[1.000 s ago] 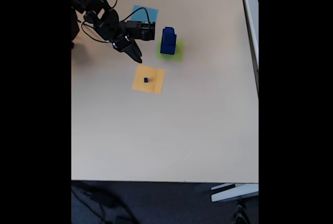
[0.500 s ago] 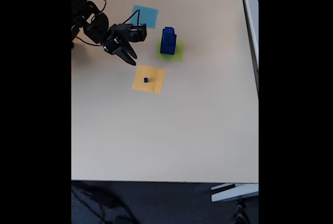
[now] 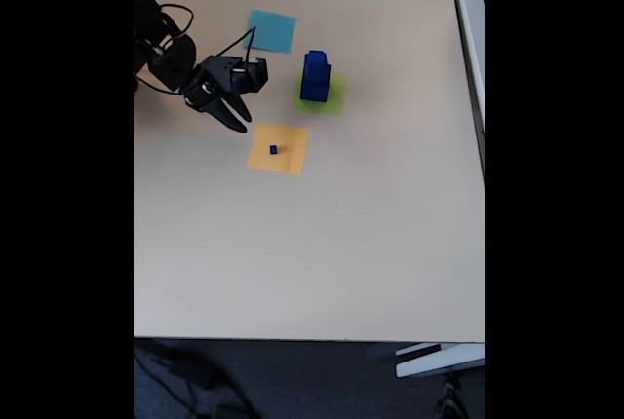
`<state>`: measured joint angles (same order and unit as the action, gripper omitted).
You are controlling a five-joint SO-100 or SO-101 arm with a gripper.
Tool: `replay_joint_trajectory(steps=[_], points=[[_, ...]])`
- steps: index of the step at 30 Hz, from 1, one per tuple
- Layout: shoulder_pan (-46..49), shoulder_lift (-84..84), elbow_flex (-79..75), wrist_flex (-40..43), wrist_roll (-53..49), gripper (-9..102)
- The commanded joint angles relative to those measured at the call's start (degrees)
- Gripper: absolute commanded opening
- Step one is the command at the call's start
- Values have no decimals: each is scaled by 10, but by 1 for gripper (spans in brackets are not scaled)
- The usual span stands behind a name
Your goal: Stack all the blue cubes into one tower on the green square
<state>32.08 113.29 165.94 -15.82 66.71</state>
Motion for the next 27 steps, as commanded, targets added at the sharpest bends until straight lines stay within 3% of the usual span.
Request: replay_joint_trajectory(steps=[1,27], points=[[6,-59,-60,-31,-2,11],[-4,-298,-143,-213,7,13]])
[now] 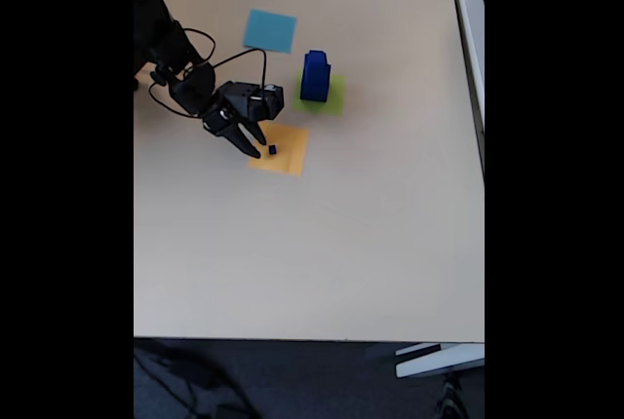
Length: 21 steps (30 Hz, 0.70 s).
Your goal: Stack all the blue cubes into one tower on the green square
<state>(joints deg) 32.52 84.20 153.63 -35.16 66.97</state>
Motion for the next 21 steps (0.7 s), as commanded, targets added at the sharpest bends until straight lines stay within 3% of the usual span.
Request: replay_joint_trajectory(steps=[1,21], points=[[-8,-15,-22,-27,6,13],[-16,-18,-20,-45,-1,6]])
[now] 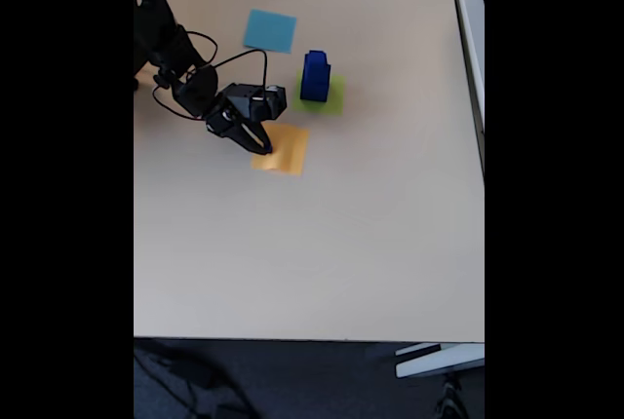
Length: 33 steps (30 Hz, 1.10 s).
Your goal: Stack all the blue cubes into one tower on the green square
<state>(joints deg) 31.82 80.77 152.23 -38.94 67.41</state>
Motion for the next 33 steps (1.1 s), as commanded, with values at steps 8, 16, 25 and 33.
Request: replay_joint_trajectory(steps=[8,16,25,33], points=[[-10,16,-6,-7,-6,1],[-11,61,-7,33,-22,0],[-17,155,-8,123,-36,0],[-36,293,-9,254,-38,1]])
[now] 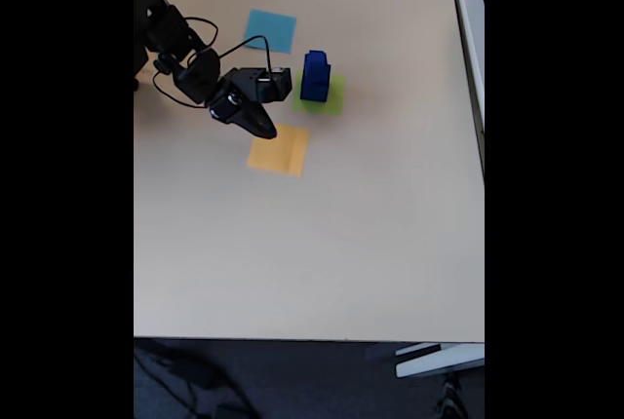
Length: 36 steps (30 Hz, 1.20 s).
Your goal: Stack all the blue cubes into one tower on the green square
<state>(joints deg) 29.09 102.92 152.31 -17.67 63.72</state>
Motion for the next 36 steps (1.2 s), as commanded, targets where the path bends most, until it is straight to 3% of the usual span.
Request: replay_joint_trajectory(steps=[1,10,21,29,36], points=[[-11,91,-11,64,1,1],[-54,247,-68,277,29,1],[-120,221,-192,345,29,0],[-144,127,-338,476,80,0],[-161,67,-412,513,95,0]])
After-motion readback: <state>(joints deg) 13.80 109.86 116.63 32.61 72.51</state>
